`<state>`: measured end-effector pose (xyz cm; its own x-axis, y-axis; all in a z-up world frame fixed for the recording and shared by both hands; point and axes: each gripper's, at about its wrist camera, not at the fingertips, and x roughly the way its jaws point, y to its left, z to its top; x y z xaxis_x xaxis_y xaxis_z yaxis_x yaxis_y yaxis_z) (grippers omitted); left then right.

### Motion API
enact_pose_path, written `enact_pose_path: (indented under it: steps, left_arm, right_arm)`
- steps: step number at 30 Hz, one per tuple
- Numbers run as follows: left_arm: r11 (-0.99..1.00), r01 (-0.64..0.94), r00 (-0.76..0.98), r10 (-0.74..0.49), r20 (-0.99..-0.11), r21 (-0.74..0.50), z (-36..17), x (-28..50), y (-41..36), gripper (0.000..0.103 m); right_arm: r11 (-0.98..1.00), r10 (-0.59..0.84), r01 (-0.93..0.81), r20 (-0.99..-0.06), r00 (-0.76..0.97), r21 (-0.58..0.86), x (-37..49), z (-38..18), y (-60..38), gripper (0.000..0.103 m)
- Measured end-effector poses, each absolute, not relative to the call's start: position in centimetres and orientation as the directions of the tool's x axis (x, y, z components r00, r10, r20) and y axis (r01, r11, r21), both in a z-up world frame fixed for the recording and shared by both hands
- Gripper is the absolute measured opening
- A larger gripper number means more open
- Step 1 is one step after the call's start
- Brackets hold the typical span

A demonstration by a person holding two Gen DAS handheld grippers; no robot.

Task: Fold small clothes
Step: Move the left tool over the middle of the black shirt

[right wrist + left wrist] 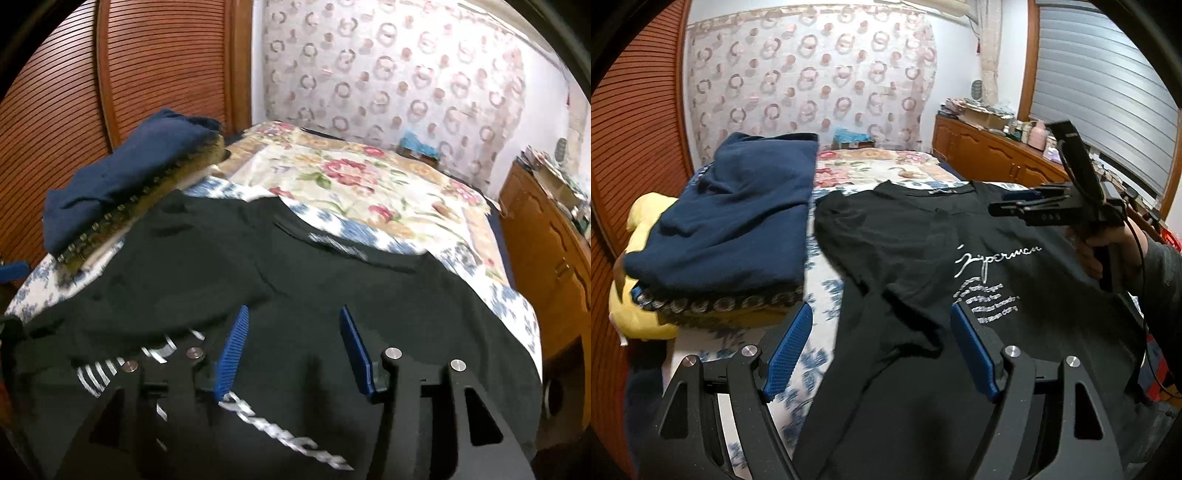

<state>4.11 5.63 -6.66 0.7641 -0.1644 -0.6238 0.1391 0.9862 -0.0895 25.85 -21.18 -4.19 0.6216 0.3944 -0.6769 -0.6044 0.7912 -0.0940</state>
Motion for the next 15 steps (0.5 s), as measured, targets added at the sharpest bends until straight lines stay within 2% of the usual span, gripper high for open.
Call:
enact_pose_path:
  steps: [4,11,13,15]
  left_arm:
    - [0.977,0.183,0.747,-0.210,-0.631,-0.109,-6.8,5.3,4.6,0.077]
    - [0.966,0.223,0.694,-0.249,-0.675,-0.128,-7.6,7.2,2.9,0.052]
    - [0.969,0.212,0.681,-0.241,-0.691,-0.129,-7.9,7.8,2.8,0.047]
    - [0.970,0.201,0.670,-0.237,-0.703,-0.135,-8.3,8.2,2.8,0.038]
  right_arm:
    - [0.820,0.329,-0.560,-0.705,0.628,-0.116,25.4,-4.1,-23.8,0.054]
    - [0.845,0.284,-0.524,-0.739,0.611,-0.108,23.4,-4.9,-28.0,0.054]
    - [0.843,0.272,-0.525,-0.748,0.606,-0.118,23.1,-4.8,-28.1,0.054]
    - [0.843,0.283,-0.527,-0.742,0.607,-0.110,22.6,-4.9,-28.8,0.054]
